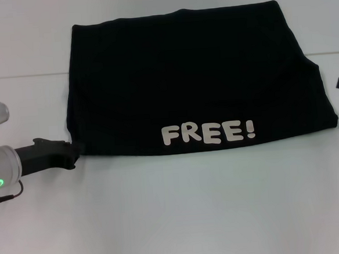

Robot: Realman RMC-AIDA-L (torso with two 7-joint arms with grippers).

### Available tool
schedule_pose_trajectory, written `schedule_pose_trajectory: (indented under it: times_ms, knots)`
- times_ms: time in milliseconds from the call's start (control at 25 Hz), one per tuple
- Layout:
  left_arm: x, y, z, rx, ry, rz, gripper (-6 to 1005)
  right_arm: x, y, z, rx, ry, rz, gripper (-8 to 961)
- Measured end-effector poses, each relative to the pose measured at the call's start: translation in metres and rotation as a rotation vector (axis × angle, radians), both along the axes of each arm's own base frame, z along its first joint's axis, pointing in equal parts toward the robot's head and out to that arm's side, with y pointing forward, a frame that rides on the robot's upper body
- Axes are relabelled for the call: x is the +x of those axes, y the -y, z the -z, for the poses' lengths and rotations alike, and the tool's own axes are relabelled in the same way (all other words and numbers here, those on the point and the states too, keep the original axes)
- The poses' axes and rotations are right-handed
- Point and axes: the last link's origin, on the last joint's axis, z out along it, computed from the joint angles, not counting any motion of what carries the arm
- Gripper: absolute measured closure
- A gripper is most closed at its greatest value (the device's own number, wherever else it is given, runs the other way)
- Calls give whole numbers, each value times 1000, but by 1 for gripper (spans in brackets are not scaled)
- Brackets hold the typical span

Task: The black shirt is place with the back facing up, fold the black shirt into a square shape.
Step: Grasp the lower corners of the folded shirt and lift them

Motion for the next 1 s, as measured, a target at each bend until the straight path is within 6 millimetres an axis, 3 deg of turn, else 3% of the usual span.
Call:
schedule_pose_trajectory:
  times_ms: [280, 720, 1000]
  knots:
    - [1, -2, -5, 4, 3, -1, 999, 0, -1, 9, -69, 58, 15, 185]
    - [3, -4, -4, 0, 2, 7, 1000, -14, -8, 50, -142, 145, 7, 214]
    - [4, -5, -5, 2, 0, 9, 1000, -14, -7, 52, -145, 149, 3, 291]
